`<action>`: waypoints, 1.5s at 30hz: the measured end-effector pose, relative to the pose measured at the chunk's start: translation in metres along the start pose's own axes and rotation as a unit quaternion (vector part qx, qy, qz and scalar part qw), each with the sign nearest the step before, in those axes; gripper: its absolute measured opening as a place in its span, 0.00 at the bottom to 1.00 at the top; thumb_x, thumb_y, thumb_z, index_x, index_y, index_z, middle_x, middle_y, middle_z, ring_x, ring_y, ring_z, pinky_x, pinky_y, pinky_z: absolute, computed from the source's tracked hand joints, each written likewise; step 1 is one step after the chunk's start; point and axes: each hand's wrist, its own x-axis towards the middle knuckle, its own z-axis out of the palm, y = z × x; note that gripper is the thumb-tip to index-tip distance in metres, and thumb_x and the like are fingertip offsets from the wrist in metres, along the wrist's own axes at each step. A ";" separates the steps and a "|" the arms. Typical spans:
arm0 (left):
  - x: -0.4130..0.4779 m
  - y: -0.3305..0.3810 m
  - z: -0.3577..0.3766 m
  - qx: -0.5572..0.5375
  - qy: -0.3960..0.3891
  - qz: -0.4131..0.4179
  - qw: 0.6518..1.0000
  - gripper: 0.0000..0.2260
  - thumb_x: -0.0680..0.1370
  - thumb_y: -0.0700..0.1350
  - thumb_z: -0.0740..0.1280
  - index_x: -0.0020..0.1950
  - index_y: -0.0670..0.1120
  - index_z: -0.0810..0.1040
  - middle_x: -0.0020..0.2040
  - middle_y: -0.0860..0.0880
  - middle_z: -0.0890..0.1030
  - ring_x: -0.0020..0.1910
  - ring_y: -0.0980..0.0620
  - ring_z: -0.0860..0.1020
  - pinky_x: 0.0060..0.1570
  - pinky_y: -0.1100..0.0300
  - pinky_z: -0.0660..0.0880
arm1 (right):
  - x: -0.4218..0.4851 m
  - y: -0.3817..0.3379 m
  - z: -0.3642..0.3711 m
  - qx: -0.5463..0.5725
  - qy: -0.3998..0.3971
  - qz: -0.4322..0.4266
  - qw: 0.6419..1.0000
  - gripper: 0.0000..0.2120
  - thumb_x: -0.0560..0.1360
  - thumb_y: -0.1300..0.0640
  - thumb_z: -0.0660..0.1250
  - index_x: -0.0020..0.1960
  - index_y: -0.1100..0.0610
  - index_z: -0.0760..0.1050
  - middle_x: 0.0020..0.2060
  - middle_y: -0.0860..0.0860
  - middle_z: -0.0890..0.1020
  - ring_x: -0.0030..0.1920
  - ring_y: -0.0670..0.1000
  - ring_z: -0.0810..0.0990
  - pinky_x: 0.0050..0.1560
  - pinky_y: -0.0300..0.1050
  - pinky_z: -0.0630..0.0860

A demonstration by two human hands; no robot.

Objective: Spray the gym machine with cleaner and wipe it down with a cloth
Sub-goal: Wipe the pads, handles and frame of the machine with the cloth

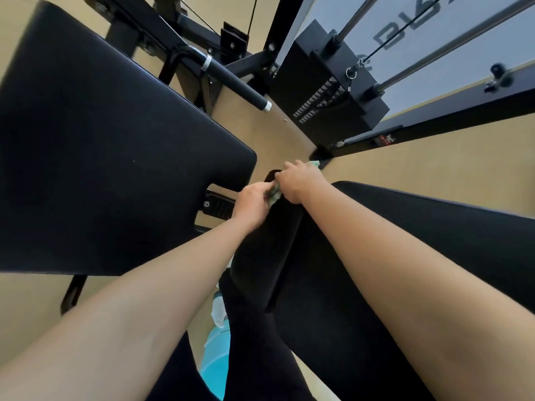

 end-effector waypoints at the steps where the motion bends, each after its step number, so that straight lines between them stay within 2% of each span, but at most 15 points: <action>1: -0.004 -0.009 0.002 0.024 0.000 -0.002 1.000 0.15 0.81 0.41 0.67 0.67 0.49 0.81 0.57 0.45 0.83 0.56 0.44 0.79 0.54 0.51 0.76 | 0.003 -0.008 0.002 -0.030 -0.001 -0.014 0.999 0.21 0.82 0.51 0.63 0.75 0.51 0.71 0.71 0.55 0.72 0.74 0.61 0.67 0.70 0.60 0.67; 5: -0.027 -0.053 0.004 0.113 -0.043 -0.036 0.992 0.12 0.79 0.38 0.66 0.60 0.46 0.84 0.53 0.45 0.81 0.56 0.42 0.79 0.52 0.53 0.74 | 0.002 -0.056 0.033 -0.088 0.006 -0.073 0.993 0.22 0.84 0.47 0.57 0.77 0.50 0.69 0.79 0.54 0.66 0.82 0.59 0.55 0.81 0.63 0.48; 9: -0.059 -0.077 -0.004 0.082 -0.040 -0.070 0.993 0.14 0.82 0.37 0.65 0.64 0.47 0.84 0.57 0.47 0.84 0.58 0.47 0.80 0.56 0.57 0.74 | -0.013 -0.081 0.058 -0.092 0.004 -0.101 0.991 0.23 0.85 0.46 0.54 0.79 0.49 0.66 0.81 0.55 0.61 0.83 0.59 0.52 0.82 0.62 0.43; 12: -0.060 -0.078 -0.013 0.037 0.006 -0.077 0.996 0.14 0.83 0.39 0.65 0.66 0.47 0.83 0.59 0.47 0.83 0.58 0.49 0.80 0.59 0.55 0.77 | -0.014 -0.065 0.044 -0.076 0.028 -0.085 0.993 0.22 0.84 0.46 0.57 0.76 0.49 0.71 0.78 0.53 0.68 0.82 0.57 0.57 0.81 0.63 0.42; 18: -0.028 -0.043 -0.032 0.037 0.027 -0.046 0.998 0.14 0.82 0.40 0.66 0.66 0.48 0.83 0.59 0.47 0.84 0.59 0.49 0.79 0.61 0.54 0.75 | -0.017 -0.028 0.010 -0.057 0.050 -0.009 0.997 0.18 0.82 0.46 0.63 0.70 0.50 0.76 0.70 0.53 0.78 0.77 0.59 0.67 0.79 0.64 0.51; 21: -0.024 -0.039 -0.042 0.052 -0.004 -0.060 0.997 0.13 0.83 0.41 0.66 0.65 0.49 0.83 0.56 0.49 0.85 0.53 0.51 0.81 0.50 0.56 0.79 | -0.030 -0.034 0.017 -0.045 0.082 0.006 0.996 0.17 0.82 0.46 0.63 0.67 0.51 0.78 0.67 0.53 0.79 0.75 0.59 0.67 0.77 0.62 0.58; 25: -0.044 -0.053 -0.054 0.056 -0.034 -0.115 0.991 0.10 0.83 0.42 0.67 0.62 0.48 0.84 0.54 0.48 0.84 0.47 0.56 0.80 0.37 0.66 0.73 | -0.053 -0.074 0.043 -0.006 0.061 -0.030 0.998 0.14 0.83 0.48 0.62 0.64 0.51 0.80 0.66 0.53 0.81 0.77 0.58 0.66 0.80 0.64 0.51; 27: -0.060 -0.060 -0.060 0.023 -0.040 -0.151 0.987 0.08 0.82 0.43 0.67 0.57 0.48 0.85 0.51 0.50 0.84 0.46 0.57 0.80 0.37 0.65 0.73 | -0.063 -0.098 0.050 0.037 0.031 -0.050 0.998 0.11 0.83 0.50 0.62 0.60 0.52 0.80 0.60 0.53 0.83 0.72 0.57 0.73 0.79 0.61 0.55; 29: -0.077 -0.067 -0.071 -0.032 -0.021 -0.182 0.982 0.08 0.81 0.42 0.66 0.53 0.49 0.86 0.49 0.51 0.84 0.49 0.54 0.81 0.41 0.62 0.75 | -0.072 -0.114 0.054 0.132 0.020 -0.061 0.989 0.11 0.83 0.52 0.61 0.58 0.53 0.80 0.54 0.52 0.84 0.61 0.55 0.81 0.72 0.56 0.67; 32: -0.098 -0.077 -0.094 -0.160 0.010 -0.218 0.963 0.08 0.82 0.41 0.65 0.54 0.48 0.84 0.52 0.48 0.84 0.55 0.48 0.82 0.53 0.52 0.82 | -0.085 -0.125 0.055 0.394 0.069 -0.024 0.916 0.14 0.85 0.51 0.60 0.65 0.51 0.81 0.52 0.51 0.82 0.54 0.53 0.81 0.57 0.52 0.78; 35: -0.115 -0.078 -0.120 -0.243 0.009 -0.220 0.945 0.07 0.84 0.43 0.66 0.59 0.46 0.81 0.58 0.44 0.83 0.58 0.47 0.82 0.55 0.49 0.84 | -0.097 -0.134 0.052 0.559 0.158 0.026 0.813 0.17 0.85 0.50 0.61 0.72 0.52 0.77 0.58 0.51 0.79 0.59 0.51 0.77 0.61 0.49 0.75; 37: -0.124 -0.076 -0.135 -0.265 0.028 -0.203 0.942 0.08 0.83 0.43 0.69 0.61 0.45 0.80 0.58 0.44 0.83 0.58 0.48 0.83 0.53 0.51 0.84 | -0.101 -0.142 0.051 0.609 0.203 0.040 0.766 0.17 0.85 0.52 0.63 0.71 0.53 0.78 0.57 0.50 0.77 0.60 0.49 0.75 0.58 0.44 0.73; 39: -0.131 -0.072 -0.148 -0.278 0.070 -0.185 0.940 0.09 0.80 0.42 0.72 0.60 0.46 0.81 0.57 0.45 0.83 0.57 0.48 0.83 0.52 0.51 0.84 | -0.102 -0.151 0.049 0.612 0.249 0.054 0.748 0.14 0.84 0.54 0.65 0.68 0.53 0.81 0.54 0.48 0.76 0.58 0.47 0.72 0.56 0.40 0.69; 42: -0.137 -0.065 -0.169 -0.304 0.120 -0.163 0.931 0.12 0.78 0.37 0.74 0.60 0.47 0.81 0.56 0.44 0.83 0.57 0.48 0.84 0.53 0.51 0.84 | -0.097 -0.158 0.036 0.622 0.305 0.071 0.718 0.12 0.82 0.57 0.68 0.63 0.55 0.84 0.50 0.47 0.76 0.54 0.46 0.74 0.54 0.43 0.76; 45: -0.132 -0.050 -0.188 -0.285 0.158 -0.084 0.941 0.15 0.78 0.34 0.73 0.62 0.48 0.81 0.57 0.46 0.84 0.56 0.50 0.84 0.53 0.56 0.83 | -0.088 -0.155 0.014 0.629 0.355 0.069 0.688 0.10 0.81 0.62 0.69 0.60 0.57 0.85 0.47 0.48 0.77 0.46 0.43 0.76 0.50 0.37 0.77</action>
